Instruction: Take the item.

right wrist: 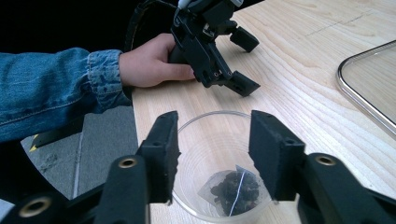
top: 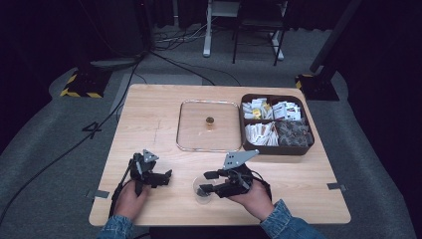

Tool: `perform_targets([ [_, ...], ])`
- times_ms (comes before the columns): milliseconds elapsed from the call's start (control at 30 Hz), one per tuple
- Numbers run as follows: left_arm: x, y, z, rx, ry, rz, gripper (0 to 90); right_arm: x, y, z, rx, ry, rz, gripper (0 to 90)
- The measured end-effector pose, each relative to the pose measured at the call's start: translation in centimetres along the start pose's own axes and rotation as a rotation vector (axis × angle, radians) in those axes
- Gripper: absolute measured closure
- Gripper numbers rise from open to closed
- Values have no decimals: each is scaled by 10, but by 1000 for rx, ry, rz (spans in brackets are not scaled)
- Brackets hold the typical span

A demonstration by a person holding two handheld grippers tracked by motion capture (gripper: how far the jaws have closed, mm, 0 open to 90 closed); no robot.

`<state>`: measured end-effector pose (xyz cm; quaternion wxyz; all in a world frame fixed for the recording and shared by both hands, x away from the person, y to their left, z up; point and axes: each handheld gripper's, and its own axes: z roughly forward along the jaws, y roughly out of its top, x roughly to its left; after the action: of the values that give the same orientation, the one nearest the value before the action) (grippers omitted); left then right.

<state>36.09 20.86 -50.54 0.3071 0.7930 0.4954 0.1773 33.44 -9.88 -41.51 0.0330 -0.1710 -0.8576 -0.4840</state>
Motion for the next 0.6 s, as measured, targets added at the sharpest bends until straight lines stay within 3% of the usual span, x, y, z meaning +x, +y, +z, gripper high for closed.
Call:
perform_targets([
  [300, 0, 0, 0, 3, -1, 6, 0, -1, 3, -4, -3, -13, 1, 459],
  [400, 0, 0, 0, 3, -1, 6, 0, 2, 8, -14, -12, -41, -21, 430],
  [600, 0, 0, 0, 1, -2, 0, 0, 4, 8, -38, -31, -117, -17, 329],
])
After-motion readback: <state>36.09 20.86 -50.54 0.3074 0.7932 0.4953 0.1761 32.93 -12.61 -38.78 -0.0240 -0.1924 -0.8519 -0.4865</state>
